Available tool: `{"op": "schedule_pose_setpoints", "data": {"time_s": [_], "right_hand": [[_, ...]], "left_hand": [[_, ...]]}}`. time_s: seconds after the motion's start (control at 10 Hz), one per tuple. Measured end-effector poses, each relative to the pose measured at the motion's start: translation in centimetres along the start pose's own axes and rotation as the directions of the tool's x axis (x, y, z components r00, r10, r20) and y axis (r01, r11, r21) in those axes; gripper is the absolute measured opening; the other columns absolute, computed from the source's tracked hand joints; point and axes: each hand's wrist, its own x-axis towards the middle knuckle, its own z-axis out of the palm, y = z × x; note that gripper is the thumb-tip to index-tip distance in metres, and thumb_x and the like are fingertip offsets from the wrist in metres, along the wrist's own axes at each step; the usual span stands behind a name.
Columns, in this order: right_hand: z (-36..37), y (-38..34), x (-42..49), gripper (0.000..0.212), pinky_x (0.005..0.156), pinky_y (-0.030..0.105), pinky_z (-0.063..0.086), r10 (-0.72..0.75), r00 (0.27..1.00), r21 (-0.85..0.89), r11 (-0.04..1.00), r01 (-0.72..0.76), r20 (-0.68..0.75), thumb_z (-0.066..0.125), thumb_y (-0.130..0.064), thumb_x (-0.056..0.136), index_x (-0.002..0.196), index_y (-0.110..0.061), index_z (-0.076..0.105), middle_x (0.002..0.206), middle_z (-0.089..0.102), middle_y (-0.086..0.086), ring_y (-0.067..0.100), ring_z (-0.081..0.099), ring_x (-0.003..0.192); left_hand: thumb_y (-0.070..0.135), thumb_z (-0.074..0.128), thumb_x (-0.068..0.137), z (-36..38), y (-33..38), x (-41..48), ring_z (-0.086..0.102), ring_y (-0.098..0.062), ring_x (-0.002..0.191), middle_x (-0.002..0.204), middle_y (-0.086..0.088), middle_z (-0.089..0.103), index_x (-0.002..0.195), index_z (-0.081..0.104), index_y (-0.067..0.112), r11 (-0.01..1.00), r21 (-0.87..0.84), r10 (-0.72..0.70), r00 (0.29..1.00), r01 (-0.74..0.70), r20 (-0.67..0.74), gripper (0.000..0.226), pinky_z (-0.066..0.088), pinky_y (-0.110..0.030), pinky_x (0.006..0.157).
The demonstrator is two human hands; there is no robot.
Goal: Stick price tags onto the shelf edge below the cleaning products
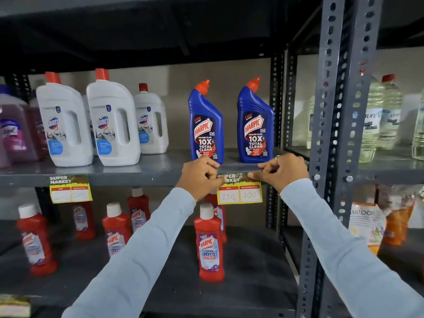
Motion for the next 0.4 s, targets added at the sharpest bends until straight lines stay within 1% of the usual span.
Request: {"op": "schedule_pose_setpoints", "data": {"time_s": [0.1, 0.2, 0.3, 0.4], "right_hand": [[-0.2, 0.0, 0.1, 0.025, 0.071, 0.032, 0.058, 0.005, 1.000, 0.007, 1.000, -0.004, -0.030, 0.082, -0.036, 0.062, 0.063, -0.019, 0.064, 0.093, 0.075, 0.001, 0.016, 0.064, 0.101], [-0.7, -0.2, 0.4, 0.036, 0.065, 0.028, 0.056, -0.002, 1.000, 0.007, 1.000, 0.002, -0.015, 0.084, -0.031, 0.062, 0.057, -0.020, 0.051, 0.088, 0.073, 0.003, 0.018, 0.064, 0.100], [-1.4, -1.0, 0.6, 0.033, 0.084, 0.038, 0.056, 0.001, 0.997, -0.009, 1.000, 0.000, 0.076, 0.083, -0.017, 0.066, 0.057, -0.016, 0.051, 0.091, 0.075, 0.010, 0.021, 0.068, 0.098], [-2.0, -1.1, -0.2, 0.019, 0.090, 0.031, 0.051, -0.046, 0.996, -0.107, 0.993, 0.053, 0.073, 0.069, -0.001, 0.077, 0.068, -0.016, 0.060, 0.096, 0.074, 0.011, 0.022, 0.066, 0.100]], "left_hand": [[0.023, 0.079, 0.070, -0.7, 0.1, 0.2, 0.061, -0.013, 0.105, 0.108, -0.002, 0.071, 0.053, 0.044, 0.012, 0.985, -0.151, -0.091, 0.995, 0.084, -0.041, 0.040, 0.055, -0.031, 0.078], [0.010, 0.081, 0.065, -1.8, 0.2, 1.2, 0.066, -0.015, 0.099, 0.094, -0.005, 0.073, 0.053, 0.040, 0.013, 0.968, -0.206, -0.139, 0.990, 0.141, 0.027, 0.043, 0.049, -0.020, 0.066], [-0.006, 0.074, 0.069, -3.0, 0.2, 2.0, 0.067, -0.025, 0.106, 0.092, -0.011, 0.071, 0.051, 0.034, 0.013, 0.951, -0.255, -0.142, 0.980, 0.174, 0.139, 0.047, 0.054, -0.025, 0.070], [-0.015, 0.065, 0.072, -3.8, 0.1, 2.6, 0.062, -0.028, 0.114, 0.103, -0.016, 0.068, 0.056, 0.045, 0.011, 0.958, -0.215, -0.128, 0.956, 0.188, 0.263, 0.037, 0.055, -0.032, 0.081]]}}
